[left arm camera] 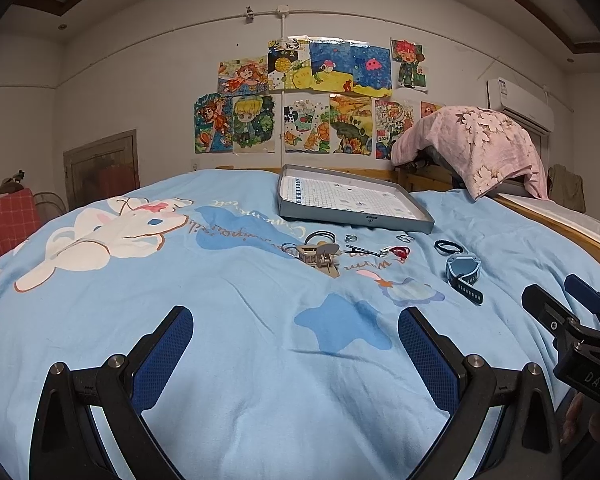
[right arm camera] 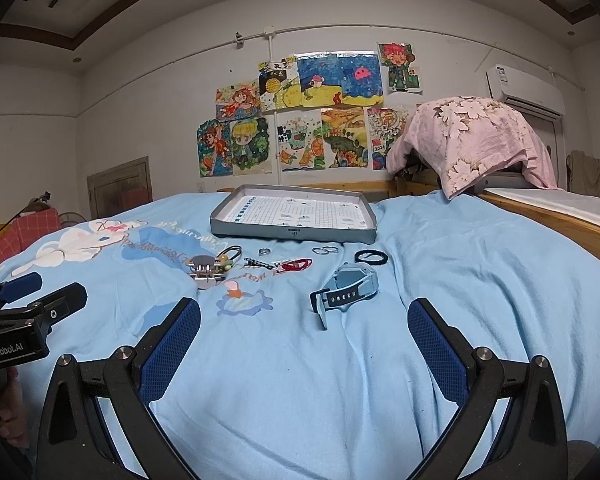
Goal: Organize jewelry
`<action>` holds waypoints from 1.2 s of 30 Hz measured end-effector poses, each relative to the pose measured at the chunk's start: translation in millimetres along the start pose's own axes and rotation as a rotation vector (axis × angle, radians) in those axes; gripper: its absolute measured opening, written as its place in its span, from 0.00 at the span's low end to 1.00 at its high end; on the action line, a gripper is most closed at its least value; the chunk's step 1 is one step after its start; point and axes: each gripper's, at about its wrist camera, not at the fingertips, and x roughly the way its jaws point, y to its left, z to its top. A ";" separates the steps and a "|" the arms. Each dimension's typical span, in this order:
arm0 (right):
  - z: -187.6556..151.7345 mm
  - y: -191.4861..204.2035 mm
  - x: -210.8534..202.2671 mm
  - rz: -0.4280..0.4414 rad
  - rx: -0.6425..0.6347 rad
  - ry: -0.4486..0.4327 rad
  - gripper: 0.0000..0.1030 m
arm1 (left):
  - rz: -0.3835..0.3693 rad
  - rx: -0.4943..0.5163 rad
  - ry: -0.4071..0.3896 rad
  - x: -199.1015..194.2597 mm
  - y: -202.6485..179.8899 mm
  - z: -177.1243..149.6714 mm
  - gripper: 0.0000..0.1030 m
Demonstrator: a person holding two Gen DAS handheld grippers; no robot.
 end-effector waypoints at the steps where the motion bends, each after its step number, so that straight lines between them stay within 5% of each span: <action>1: -0.1 0.1 0.1 0.000 0.000 0.000 0.99 | 0.000 0.000 0.000 0.1 -0.2 -0.1 1.00; 36: -0.2 3.0 1.4 0.002 -0.004 0.004 0.99 | -0.001 -0.001 0.003 1.4 1.0 -0.1 1.00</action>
